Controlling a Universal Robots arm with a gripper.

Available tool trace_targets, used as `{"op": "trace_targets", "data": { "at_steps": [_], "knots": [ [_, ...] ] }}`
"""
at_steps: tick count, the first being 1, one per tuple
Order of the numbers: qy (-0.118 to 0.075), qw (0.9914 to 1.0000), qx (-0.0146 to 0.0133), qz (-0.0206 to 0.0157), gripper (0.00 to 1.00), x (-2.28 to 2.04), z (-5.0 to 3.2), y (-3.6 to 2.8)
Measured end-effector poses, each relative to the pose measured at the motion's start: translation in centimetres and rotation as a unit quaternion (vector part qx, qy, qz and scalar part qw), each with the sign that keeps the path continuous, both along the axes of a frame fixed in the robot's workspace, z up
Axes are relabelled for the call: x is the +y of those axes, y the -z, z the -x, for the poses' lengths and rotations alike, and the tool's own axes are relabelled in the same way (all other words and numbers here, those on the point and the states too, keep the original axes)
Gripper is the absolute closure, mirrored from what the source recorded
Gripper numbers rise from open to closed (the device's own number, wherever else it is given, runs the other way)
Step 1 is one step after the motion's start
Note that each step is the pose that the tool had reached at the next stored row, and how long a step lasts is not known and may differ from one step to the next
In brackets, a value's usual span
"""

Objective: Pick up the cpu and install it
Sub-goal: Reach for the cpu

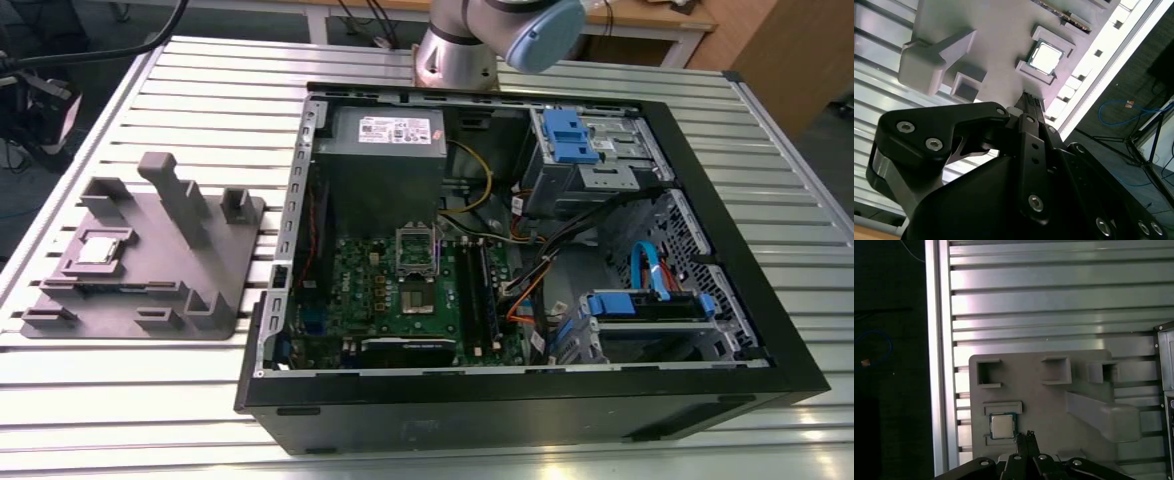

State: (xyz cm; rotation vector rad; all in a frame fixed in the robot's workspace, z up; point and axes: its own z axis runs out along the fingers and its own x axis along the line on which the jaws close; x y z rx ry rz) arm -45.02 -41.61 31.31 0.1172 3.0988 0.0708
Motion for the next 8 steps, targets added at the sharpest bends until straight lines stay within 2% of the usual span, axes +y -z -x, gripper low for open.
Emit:
{"op": "trace_targets", "data": {
  "at_steps": [8],
  "knots": [
    [0.0,1.0,-0.0001,0.0,0.89,-0.03,0.39,0.77]
  ]
}}
